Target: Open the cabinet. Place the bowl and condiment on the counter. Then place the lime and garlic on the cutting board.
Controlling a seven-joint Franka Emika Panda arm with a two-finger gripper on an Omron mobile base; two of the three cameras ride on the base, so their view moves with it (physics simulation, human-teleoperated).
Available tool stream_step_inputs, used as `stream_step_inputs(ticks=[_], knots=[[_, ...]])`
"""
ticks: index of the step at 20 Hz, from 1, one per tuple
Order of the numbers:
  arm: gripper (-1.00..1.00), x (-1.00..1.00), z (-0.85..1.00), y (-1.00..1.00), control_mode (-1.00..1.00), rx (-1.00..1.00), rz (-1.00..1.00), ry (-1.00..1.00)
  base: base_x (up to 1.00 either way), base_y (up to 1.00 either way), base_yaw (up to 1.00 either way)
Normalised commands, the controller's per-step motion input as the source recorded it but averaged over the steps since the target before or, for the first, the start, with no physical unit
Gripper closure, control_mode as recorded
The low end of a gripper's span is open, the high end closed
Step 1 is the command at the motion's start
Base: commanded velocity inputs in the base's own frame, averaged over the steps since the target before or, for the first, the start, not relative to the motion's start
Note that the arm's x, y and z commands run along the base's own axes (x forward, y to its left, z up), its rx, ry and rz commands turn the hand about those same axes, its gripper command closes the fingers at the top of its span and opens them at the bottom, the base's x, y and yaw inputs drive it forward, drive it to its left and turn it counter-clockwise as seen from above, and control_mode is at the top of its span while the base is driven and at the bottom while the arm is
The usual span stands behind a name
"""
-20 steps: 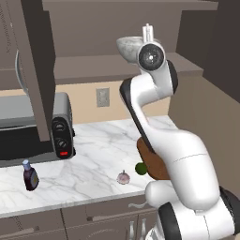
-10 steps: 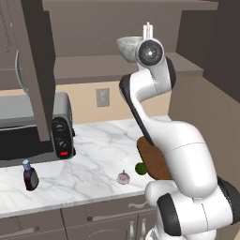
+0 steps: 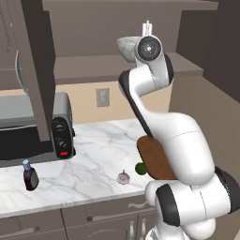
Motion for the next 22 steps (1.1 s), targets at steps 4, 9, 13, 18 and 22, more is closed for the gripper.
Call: stream_step_inputs(ticks=[4, 9, 13, 18, 22], knots=[[-1.0, 0.29, 0.0, 0.0, -1.0, 0.0, 0.0, 0.0, 0.0, 0.0, 0.0], [-1.0, 0.28, -0.08, 0.0, -1.0, 0.0, 0.0, 0.0, 0.0, 0.0, 0.0], [-1.0, 0.24, -0.08, 0.0, -1.0, 0.0, 0.0, 0.0, 0.0, 0.0, 0.0], [-1.0, 0.23, -0.01, 0.0, -1.0, 0.0, 0.0, 0.0, 0.0, 0.0, 0.0], [-1.0, 0.23, 0.0, 0.0, -1.0, 0.0, 0.0, 0.0, 0.0, 0.0, 0.0]])
